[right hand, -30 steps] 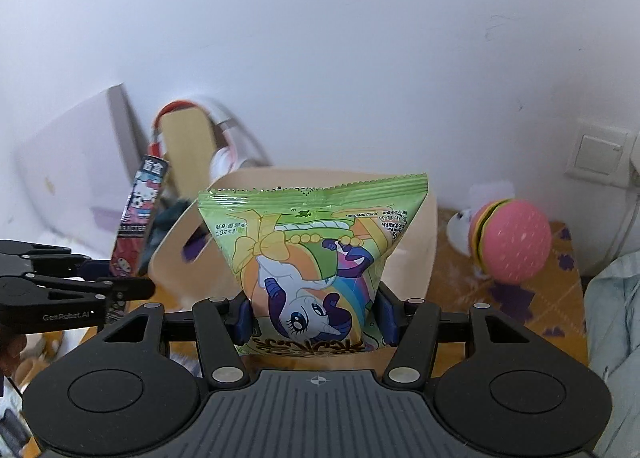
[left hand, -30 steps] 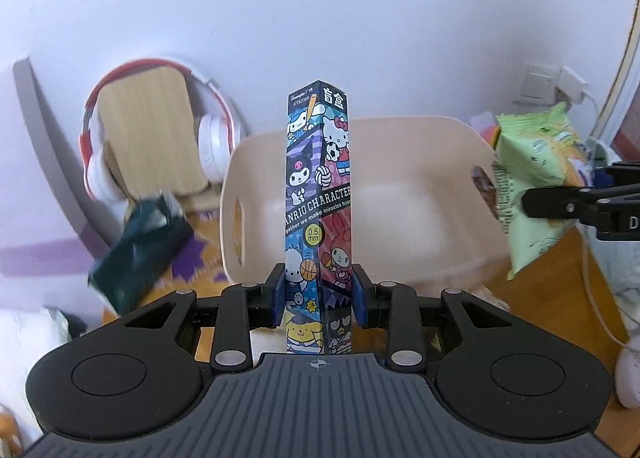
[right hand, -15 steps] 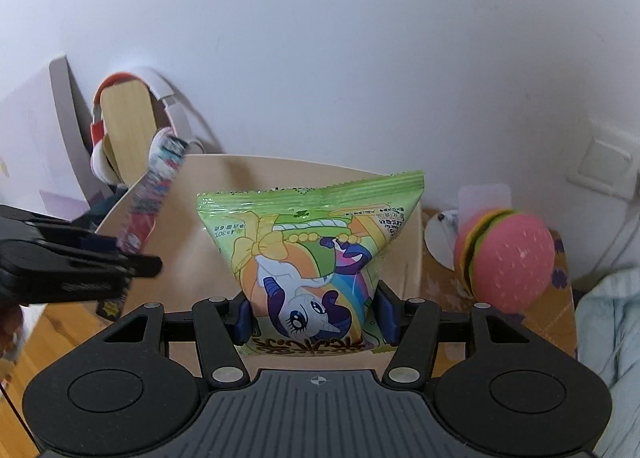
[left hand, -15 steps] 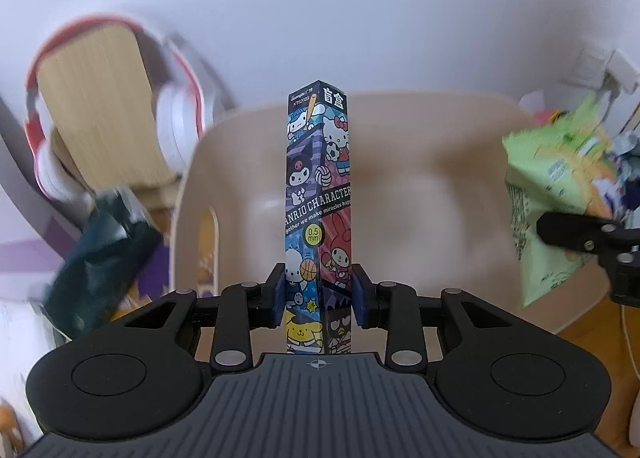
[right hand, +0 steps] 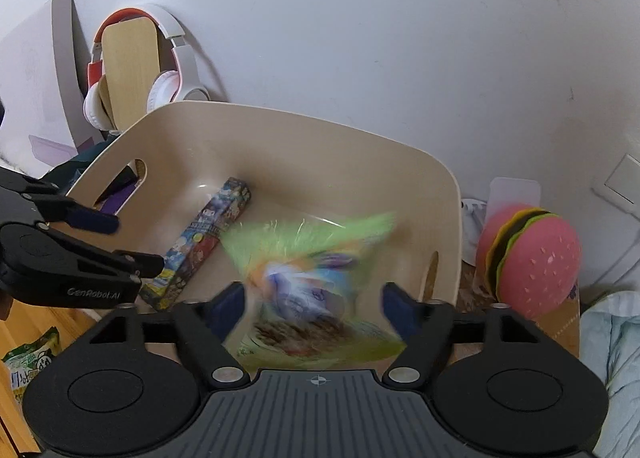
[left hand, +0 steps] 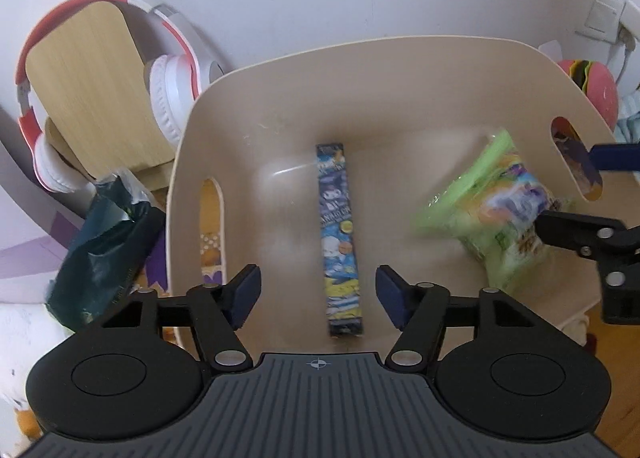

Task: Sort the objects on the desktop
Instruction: 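Carry both items over the beige basket and open both tools to drop them, then grasp the white snack bag with the left tool while the right tool grasps the Hello Kitty plush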

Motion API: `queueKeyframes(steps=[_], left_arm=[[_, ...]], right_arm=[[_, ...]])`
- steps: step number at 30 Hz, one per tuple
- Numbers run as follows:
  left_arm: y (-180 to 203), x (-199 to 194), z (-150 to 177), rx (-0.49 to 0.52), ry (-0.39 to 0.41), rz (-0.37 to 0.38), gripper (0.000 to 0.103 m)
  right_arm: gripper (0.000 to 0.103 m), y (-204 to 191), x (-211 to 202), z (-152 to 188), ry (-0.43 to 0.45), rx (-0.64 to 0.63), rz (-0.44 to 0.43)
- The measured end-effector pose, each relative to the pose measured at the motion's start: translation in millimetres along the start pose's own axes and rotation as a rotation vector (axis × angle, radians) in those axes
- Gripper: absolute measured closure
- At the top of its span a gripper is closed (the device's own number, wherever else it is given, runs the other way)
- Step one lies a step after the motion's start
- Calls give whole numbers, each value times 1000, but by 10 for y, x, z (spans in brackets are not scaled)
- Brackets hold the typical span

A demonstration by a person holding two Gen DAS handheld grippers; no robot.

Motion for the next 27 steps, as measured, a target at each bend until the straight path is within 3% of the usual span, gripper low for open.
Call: queueKeyframes(steps=[8, 14, 20, 27], left_arm=[[-40, -112, 29, -6, -1, 4, 36], [-107, -329, 68, -26, 51, -1, 34], [-191, -741, 232, -120, 125, -70, 26], [-271, -1043, 511, -132, 123, -75, 26]], right_arm=[[0, 60, -213, 69, 42, 14, 20], [0, 127, -490, 131, 87, 62, 25], [0, 134, -811, 240, 153, 111, 13], [0, 102, -981, 589, 117, 116, 24]])
Point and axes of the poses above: each gripper's, at about its wrist camera, not at the fingertips, and x roughly the way its jaws point, y to its right, z to its underside, the point moved 3 cm from there along x, roughly the way its jaws point, and after that the axes turned 11 degrees about y, right-handed, at the moved point
